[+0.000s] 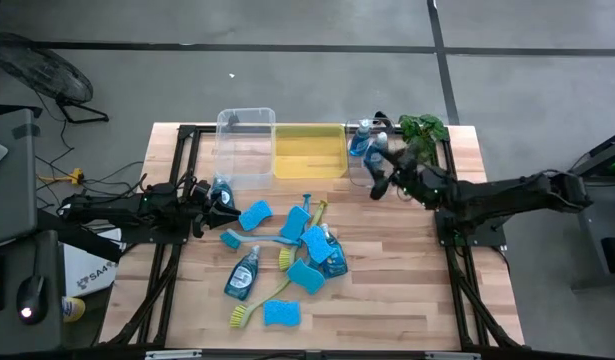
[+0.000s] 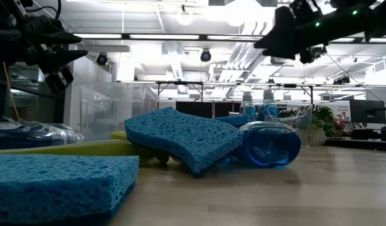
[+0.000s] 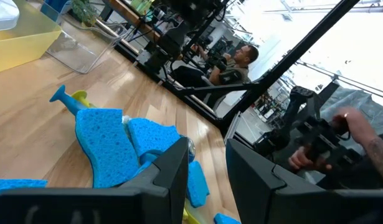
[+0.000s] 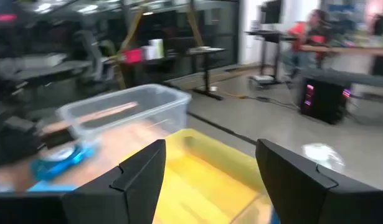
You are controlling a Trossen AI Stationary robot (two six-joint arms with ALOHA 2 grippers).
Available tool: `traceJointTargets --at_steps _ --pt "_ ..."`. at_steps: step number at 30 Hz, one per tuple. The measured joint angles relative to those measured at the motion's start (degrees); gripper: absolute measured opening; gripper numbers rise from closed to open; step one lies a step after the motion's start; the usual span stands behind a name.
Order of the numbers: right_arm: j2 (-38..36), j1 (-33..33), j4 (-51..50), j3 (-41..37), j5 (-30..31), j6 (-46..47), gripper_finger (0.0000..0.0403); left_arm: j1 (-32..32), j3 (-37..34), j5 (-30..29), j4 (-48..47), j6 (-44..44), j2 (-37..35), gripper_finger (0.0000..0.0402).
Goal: Pick & Place Kitchen Sink Supplies
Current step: Put the blue dishwasher liquid into the transparent bin
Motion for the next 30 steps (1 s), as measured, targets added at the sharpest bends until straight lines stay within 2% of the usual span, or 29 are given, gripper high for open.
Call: traceJointTargets --at_steps 5,10,14,20,25,30 --pt "-0.47 4.43 -1.14 0.0 -0.73 -1.58 0.0244 -0.02 0.0 0.01 -0.01 0.0 0.01 0.0105" --pt "-0.42 8.59 -5.07 0.0 -2.09 3.33 0.0244 -0.02 0.0 0.01 0.0 0.01 0.01 0.0105" --pt "-0.43 10.98 -9.89 0.19 -2.21 12.69 0.0244 -0.01 0.0 0.01 0.0 -0.02 -0.01 0.0105" --pt "1.37 12.17 -27.09 6.84 -2.56 25.96 0.0244 -0.01 0.0 0.01 0.0 -0.01 -0.02 0.0105" --pt "7.45 12.0 -40.54 14.57 -4.63 39.6 0.0244 0.0 0.0 -0.01 -0.02 0.01 0.01 0.0105" --pt "17.22 12.0 -51.41 22.13 -8.93 52.79 0.0244 0.0 0.0 -0.01 0.0 -0.02 -0.01 0.0105"
